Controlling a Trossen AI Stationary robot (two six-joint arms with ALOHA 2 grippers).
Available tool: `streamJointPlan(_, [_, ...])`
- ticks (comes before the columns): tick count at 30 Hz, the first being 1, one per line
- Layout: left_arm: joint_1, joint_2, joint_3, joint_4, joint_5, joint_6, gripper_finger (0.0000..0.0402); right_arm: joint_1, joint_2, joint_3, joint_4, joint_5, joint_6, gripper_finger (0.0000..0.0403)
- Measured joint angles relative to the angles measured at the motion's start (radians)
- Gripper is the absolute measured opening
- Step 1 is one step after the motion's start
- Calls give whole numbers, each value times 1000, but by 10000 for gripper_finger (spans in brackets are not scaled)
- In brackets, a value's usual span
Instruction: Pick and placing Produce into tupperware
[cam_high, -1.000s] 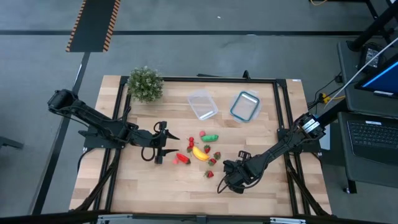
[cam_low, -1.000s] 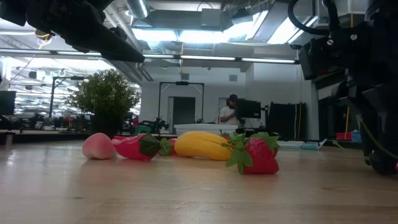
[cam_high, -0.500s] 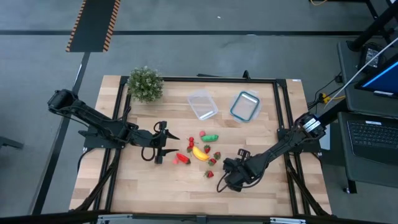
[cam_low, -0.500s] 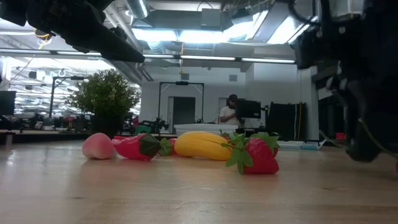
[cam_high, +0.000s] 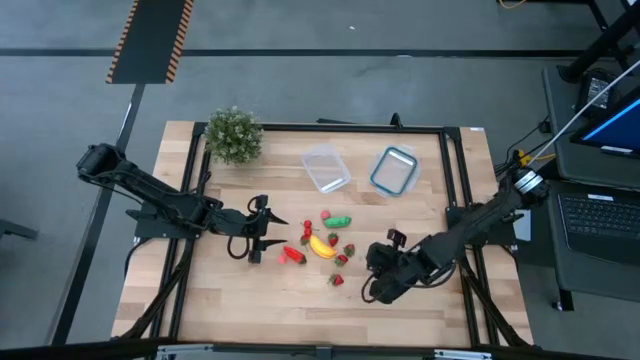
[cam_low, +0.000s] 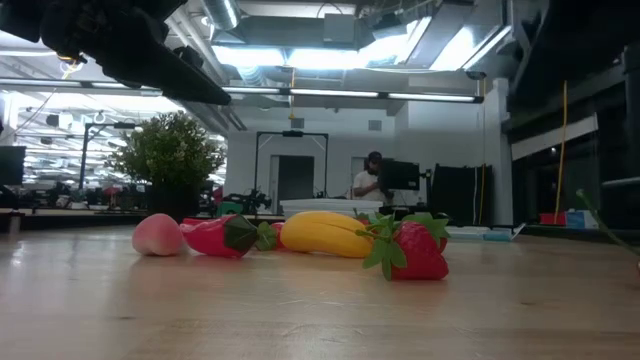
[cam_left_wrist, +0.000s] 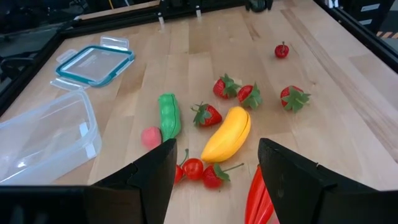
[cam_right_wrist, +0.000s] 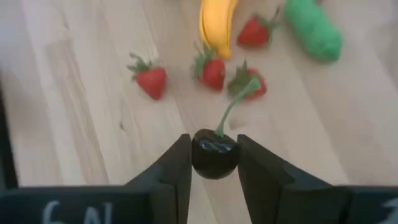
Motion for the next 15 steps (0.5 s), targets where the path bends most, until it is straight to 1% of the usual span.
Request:
streamJointPlan(4, [0,0,0,1,0,0,220,26,-31,0,-1,61,-18,109])
streamJointPlan(10, [0,0,0,1,0,0,220,86,-51,0,4,211,-29,109])
streamJointPlan(15, [0,0,0,3,0,0,220,137,-49,-1,51,299,-31,109])
